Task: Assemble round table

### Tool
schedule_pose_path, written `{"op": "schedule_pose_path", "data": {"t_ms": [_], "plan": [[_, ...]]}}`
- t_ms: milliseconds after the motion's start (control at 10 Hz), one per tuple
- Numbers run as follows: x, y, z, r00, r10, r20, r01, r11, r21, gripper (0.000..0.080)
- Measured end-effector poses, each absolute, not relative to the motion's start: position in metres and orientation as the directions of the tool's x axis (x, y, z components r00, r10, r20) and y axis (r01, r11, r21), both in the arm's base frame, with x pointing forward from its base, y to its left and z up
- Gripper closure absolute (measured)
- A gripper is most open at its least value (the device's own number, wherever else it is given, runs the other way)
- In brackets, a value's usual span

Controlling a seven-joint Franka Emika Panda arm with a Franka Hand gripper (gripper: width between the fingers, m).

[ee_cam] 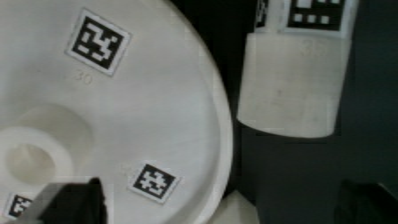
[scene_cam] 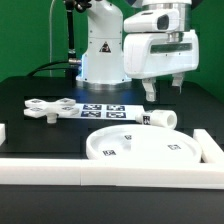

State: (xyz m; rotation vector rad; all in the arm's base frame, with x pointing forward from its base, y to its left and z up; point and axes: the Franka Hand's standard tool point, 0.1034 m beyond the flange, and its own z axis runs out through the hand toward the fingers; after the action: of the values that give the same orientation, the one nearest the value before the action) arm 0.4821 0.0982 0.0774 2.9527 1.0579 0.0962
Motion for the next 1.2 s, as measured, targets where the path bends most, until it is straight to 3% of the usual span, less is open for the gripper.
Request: {"op": "schedule_pose_path", "data": {"t_ms": [300,800,900,1000,1200], "plan": [[0.469,0.107,0.075,0.811,0.578,-0.083,0.583,-0.812,0.039,0.0150],[0.458,0.112,0.073,0.738,0.539,-0.405,0.586,-0.810,-0.009,0.0150],[0.460,0.108,0.067,0.756,0.484,-0.441,0.556,-0.830,0.041,0.0150],[0.456,0.106,0.061,0.754,0.445,-0.484,0.536,-0.842,0.062,0.0150],[0.448,0.104,0.051,0.700,0.409,-0.586,0.536,-0.843,0.052,0.0150]]}}
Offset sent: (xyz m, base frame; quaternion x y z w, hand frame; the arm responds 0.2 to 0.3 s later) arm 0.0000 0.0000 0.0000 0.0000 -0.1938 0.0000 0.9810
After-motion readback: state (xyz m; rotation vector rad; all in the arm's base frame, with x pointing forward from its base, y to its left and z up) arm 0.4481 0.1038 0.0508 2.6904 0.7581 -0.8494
